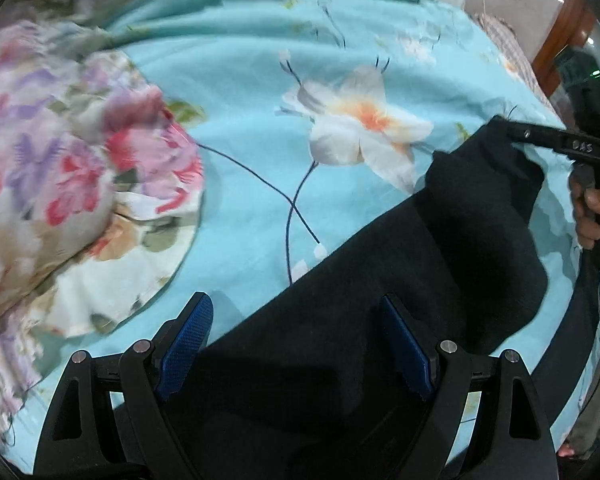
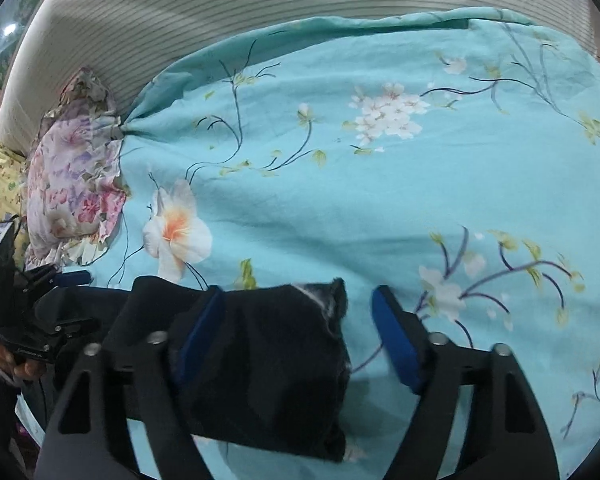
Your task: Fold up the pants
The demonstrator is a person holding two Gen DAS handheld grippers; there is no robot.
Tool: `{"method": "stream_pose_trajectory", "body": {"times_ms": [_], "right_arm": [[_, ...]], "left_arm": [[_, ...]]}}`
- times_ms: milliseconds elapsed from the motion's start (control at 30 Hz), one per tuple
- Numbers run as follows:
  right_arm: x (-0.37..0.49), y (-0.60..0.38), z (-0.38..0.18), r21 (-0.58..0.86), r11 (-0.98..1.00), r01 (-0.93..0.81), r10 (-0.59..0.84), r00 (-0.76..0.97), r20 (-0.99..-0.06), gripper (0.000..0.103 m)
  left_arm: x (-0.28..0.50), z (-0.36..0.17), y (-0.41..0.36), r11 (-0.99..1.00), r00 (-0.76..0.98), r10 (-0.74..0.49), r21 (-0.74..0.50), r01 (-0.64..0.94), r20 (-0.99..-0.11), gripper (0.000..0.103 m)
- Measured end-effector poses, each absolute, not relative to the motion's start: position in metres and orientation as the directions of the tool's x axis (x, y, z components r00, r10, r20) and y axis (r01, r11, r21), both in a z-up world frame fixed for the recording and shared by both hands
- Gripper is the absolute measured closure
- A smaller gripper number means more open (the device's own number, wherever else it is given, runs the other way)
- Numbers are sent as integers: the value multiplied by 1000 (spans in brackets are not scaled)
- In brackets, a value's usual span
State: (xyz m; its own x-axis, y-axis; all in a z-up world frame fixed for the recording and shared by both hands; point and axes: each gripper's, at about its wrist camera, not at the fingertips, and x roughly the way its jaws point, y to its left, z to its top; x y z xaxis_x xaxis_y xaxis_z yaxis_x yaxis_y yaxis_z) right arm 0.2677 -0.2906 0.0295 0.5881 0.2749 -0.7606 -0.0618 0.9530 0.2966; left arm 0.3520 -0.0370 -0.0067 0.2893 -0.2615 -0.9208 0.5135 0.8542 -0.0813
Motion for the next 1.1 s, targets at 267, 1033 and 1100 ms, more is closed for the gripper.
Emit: {"method": "stream_pose_trajectory", "body": {"times_ms": [267, 1033, 1100], "right_arm": [[255, -294, 42, 315, 944, -96, 305, 617, -726, 92], [106, -347, 79, 310, 926, -215, 366, 710, -601, 95], [88, -349, 76, 302, 927, -223, 367, 711, -600, 95]], "left_arm": [[332, -4, -66, 798, 286, -258, -37, 602, -923, 80], [130, 61, -51, 772, 375, -426, -115, 625, -824, 97], [118, 59, -52, 770, 366, -440, -135, 623, -820, 97]]}}
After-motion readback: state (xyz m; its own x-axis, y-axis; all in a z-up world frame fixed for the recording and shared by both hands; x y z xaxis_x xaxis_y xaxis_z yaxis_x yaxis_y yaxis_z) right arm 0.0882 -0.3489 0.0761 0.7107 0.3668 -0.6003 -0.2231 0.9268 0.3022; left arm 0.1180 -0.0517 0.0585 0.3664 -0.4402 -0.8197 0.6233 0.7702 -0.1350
